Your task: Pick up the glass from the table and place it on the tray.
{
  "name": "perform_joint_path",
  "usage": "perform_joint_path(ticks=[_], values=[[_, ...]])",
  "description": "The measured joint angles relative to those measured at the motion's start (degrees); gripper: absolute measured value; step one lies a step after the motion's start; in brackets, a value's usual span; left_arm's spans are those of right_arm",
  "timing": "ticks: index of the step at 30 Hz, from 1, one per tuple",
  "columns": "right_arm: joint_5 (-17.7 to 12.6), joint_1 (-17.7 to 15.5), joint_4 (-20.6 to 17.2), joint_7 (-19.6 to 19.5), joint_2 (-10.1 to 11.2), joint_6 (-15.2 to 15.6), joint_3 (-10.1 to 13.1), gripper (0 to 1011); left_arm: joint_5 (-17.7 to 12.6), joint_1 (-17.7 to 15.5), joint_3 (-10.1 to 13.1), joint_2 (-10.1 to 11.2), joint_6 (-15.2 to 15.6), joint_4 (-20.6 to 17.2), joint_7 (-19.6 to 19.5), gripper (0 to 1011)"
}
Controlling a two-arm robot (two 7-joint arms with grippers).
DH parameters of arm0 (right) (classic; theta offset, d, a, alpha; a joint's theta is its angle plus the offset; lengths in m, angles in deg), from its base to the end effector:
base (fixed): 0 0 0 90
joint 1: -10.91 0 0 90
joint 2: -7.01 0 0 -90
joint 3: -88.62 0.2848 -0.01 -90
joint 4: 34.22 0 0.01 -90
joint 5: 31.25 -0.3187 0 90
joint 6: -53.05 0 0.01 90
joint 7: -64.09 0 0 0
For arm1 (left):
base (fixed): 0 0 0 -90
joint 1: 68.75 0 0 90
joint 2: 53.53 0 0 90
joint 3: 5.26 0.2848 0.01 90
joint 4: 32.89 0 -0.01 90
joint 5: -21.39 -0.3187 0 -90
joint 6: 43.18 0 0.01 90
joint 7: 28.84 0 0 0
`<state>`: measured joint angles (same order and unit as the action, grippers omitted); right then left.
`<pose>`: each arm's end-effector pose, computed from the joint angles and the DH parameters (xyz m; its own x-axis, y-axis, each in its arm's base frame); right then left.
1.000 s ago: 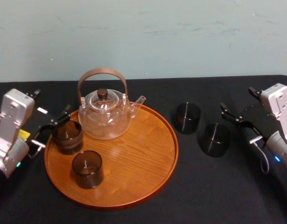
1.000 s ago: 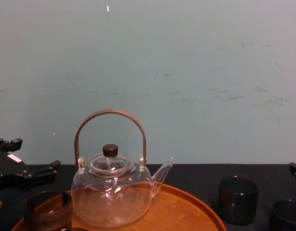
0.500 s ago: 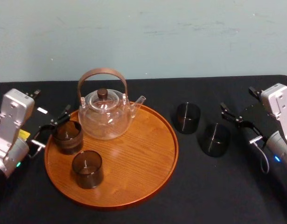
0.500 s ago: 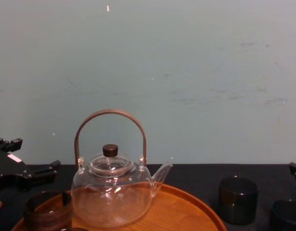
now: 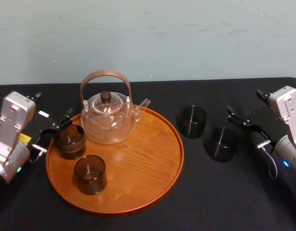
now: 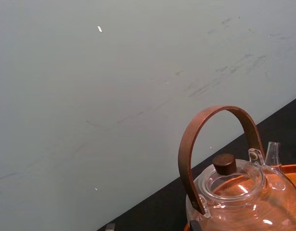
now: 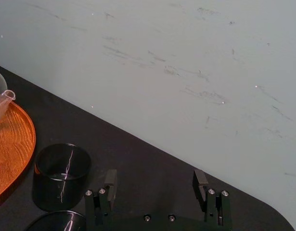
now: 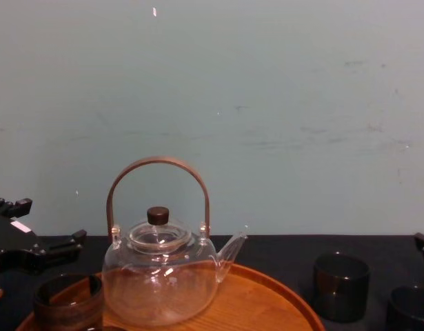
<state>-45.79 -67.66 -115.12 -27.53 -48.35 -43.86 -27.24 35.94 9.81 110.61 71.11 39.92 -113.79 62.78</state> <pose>0.3666 -0.0771 -0.3000 0.2923 -0.8803 0.3738 0.9552 0.2874 -0.0702 0.3666 0.0770 -0.3000 0.2924 0.8803 0.3737 -0.9552 0.2874 0.0703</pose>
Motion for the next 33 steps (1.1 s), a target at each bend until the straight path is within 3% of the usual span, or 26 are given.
perform_joint_path(ticks=[17, 25, 33], values=[[-0.5, 0.0, 0.3, 1.1, -0.3, 0.0, 0.6, 1003, 0.0, 0.0, 0.0, 0.0, 0.0, 0.0, 0.0, 1002], [-2.1, -2.7, -1.7, 4.0, 0.8, -0.3, 2.2, 1002, 0.0, 0.0, 0.0, 0.0, 0.0, 0.0, 0.0, 1001], [-2.1, -6.9, -6.0, 5.0, 2.3, 1.0, 3.2, 1002, 0.0, 0.0, 0.0, 0.0, 0.0, 0.0, 0.0, 1001]])
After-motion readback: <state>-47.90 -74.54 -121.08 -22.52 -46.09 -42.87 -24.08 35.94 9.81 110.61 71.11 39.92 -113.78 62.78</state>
